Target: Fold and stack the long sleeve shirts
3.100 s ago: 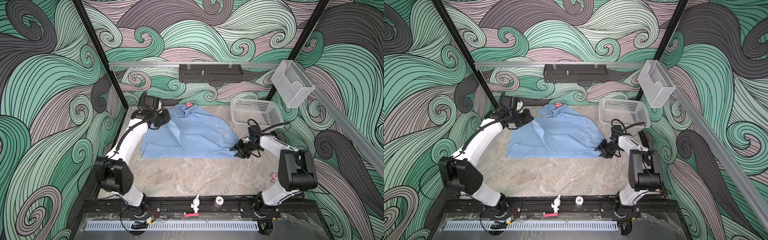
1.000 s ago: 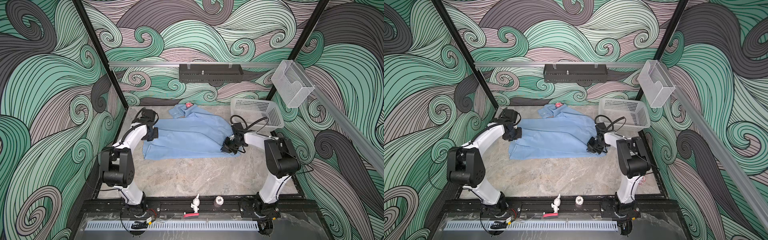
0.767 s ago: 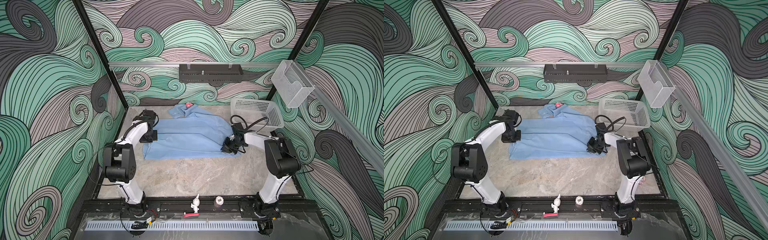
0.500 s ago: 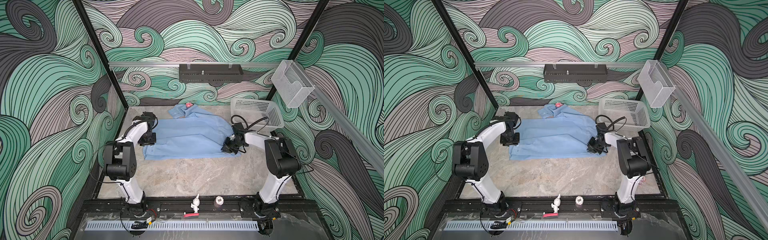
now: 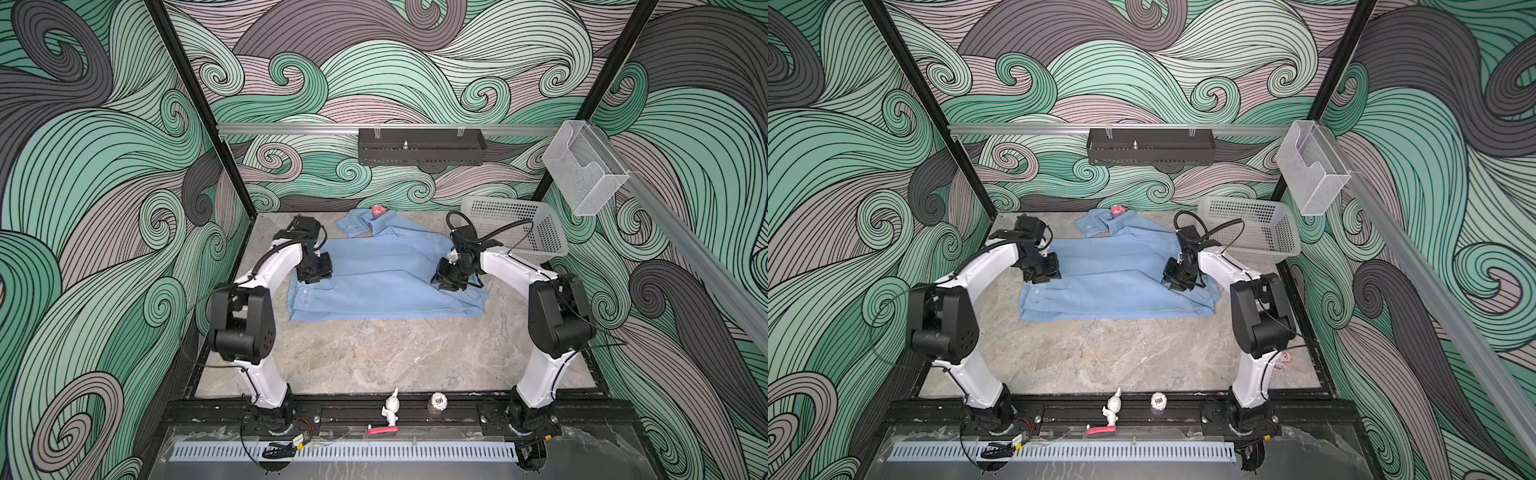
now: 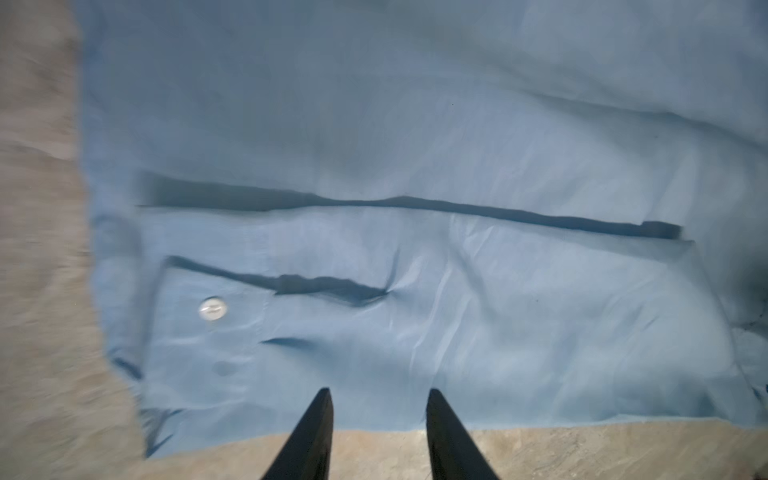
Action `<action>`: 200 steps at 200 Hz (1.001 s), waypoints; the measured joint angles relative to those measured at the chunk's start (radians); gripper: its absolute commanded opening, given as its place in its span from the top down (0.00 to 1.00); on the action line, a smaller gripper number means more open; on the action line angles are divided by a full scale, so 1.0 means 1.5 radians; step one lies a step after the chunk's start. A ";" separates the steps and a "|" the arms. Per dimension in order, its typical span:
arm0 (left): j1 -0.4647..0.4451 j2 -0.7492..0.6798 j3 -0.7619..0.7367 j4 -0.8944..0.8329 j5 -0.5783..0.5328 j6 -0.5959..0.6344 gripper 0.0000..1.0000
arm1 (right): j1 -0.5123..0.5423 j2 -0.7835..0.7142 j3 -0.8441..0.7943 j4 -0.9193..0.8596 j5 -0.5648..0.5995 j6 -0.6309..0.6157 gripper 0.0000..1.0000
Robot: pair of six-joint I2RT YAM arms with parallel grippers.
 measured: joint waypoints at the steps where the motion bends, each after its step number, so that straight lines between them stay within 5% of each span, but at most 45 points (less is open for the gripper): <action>1: 0.000 0.002 -0.002 0.002 0.001 -0.002 0.60 | 0.000 0.003 0.001 0.000 0.000 0.000 0.67; 60: 0.017 0.028 -0.132 0.034 0.019 -0.092 0.65 | -0.003 0.064 -0.033 0.018 -0.006 -0.002 0.68; 151: 0.024 -0.230 -0.419 0.081 0.032 -0.166 0.64 | 0.055 -0.155 -0.315 0.059 -0.003 0.004 0.68; 182: 0.024 -0.332 -0.445 0.041 0.029 -0.172 0.62 | 0.076 -0.211 -0.362 0.031 0.016 0.014 0.66; 200: 0.024 -0.377 -0.423 0.016 0.030 -0.170 0.58 | 0.076 -0.247 -0.360 -0.005 0.048 0.013 0.57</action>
